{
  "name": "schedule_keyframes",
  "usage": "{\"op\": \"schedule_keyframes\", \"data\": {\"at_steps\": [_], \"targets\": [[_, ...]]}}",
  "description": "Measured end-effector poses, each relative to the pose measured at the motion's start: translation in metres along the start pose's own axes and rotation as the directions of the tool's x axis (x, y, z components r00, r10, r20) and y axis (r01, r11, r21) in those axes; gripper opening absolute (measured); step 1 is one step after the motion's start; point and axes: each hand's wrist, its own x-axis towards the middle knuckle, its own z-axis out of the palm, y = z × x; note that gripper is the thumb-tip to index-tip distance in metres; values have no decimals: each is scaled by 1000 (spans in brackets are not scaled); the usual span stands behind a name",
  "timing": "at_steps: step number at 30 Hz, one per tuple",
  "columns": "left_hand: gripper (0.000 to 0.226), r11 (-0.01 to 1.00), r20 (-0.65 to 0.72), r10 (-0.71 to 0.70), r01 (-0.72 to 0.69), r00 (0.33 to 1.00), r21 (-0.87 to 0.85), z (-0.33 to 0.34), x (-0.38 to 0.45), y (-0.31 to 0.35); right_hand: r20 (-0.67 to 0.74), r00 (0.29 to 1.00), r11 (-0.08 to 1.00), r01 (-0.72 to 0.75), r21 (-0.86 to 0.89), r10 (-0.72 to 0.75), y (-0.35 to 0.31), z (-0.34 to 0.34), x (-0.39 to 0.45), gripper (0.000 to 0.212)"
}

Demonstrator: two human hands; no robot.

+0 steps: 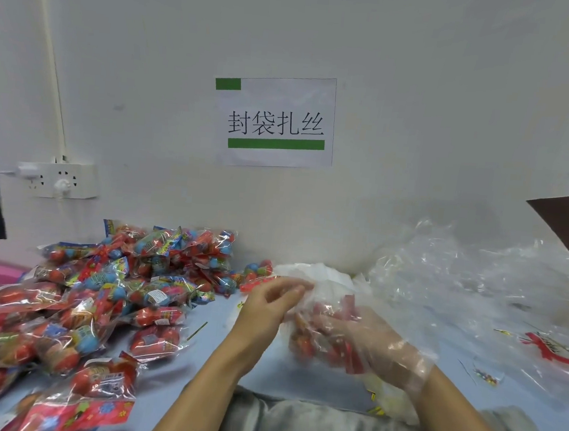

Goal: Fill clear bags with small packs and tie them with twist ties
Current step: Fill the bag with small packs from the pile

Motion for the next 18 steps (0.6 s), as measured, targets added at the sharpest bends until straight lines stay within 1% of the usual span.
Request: {"op": "schedule_keyframes", "data": {"at_steps": [1,3,5,7,9,10,11,12,13,14,15,16,17,18], "targets": [[20,999,-31,44,-44,999,17,1,0,0,-9,1000,1000,-4,-31,4,-1,0,-3,20],[23,995,-126,84,-91,989,-51,1,0,3,-59,998,997,-27,-69,23,-3,-1,-5,25],[24,985,-220,72,-104,973,-138,-1,2,5,-146,985,995,-97,-36,91,-2,-2,0,26],[22,979,-290,38,-93,956,-180,-3,4,5,-170,975,988,-150,-29,143,-6,-1,2,27],[16,988,-349,60,-105,935,-114,-2,5,7,-169,975,989,-145,-8,141,-6,-2,3,25],[13,990,-377,99,-128,921,-52,-2,4,7,-166,979,992,-124,-6,121,-3,-4,5,25],[15,986,-400,167,-163,901,44,-2,2,8,-174,978,993,-116,-15,112,-3,-5,4,25],[24,962,-406,265,-211,875,173,-2,0,9,-175,979,993,-115,-28,108,-1,-7,4,25],[33,911,-375,380,-271,846,312,-3,-2,11,-168,980,992,-119,-38,111,1,-8,4,24],[40,835,-292,481,-330,827,441,-3,-4,12,-148,983,993,-112,-20,108,2,-8,3,23],[46,752,-172,535,-373,827,544,-1,-4,14,-132,985,994,-110,9,110,-1,-6,1,24],[50,672,-52,540,-393,840,628,2,-5,14,-130,986,994,-107,-11,105,-1,-5,2,27],[51,599,45,518,-399,855,694,5,-5,12,-149,983,988,-120,-92,106,-3,-5,2,32],[47,543,112,489,-402,865,737,9,-5,9,-163,981,971,-138,-196,107,-3,-6,3,38]]}}
